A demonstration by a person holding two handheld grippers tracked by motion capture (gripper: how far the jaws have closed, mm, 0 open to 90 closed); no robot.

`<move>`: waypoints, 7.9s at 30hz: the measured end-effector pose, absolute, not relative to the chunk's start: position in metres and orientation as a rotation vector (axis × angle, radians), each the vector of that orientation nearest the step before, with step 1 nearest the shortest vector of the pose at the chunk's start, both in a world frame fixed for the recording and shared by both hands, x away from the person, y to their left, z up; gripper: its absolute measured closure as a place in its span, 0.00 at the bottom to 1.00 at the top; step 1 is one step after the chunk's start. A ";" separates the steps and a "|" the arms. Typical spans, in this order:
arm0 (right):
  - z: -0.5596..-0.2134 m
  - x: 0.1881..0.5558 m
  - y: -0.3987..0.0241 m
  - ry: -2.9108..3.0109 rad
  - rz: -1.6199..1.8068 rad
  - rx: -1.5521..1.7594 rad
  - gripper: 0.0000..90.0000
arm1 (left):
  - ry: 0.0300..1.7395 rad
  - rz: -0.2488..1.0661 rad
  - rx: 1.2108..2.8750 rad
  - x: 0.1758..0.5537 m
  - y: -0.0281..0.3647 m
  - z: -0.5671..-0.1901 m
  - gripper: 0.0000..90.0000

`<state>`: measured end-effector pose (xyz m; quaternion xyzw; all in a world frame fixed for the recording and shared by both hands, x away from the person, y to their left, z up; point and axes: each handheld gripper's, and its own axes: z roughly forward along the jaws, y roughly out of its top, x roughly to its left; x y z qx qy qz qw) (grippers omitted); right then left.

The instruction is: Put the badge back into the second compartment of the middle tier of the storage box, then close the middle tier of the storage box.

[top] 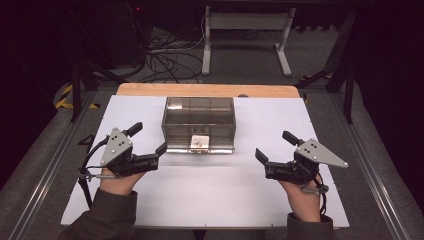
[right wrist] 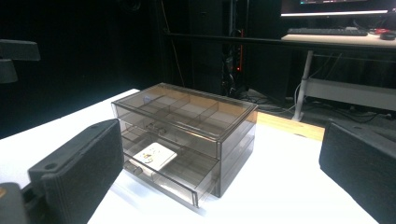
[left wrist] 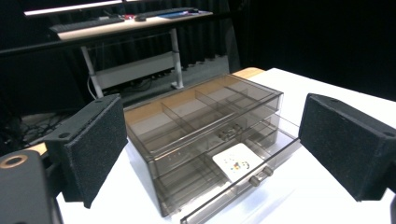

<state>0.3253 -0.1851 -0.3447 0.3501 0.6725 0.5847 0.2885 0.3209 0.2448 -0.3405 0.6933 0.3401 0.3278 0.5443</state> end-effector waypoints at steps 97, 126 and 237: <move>-0.432 0.371 -0.121 2.117 1.492 0.807 1.00 | 0.786 0.707 1.641 0.311 0.271 -0.356 0.08; -0.443 0.387 -0.104 2.159 1.404 0.736 1.00 | 0.789 0.700 1.647 0.311 0.271 -0.357 0.09; -0.454 0.427 -0.073 2.117 1.333 0.797 1.00 | 0.797 0.705 1.649 0.312 0.272 -0.358 0.09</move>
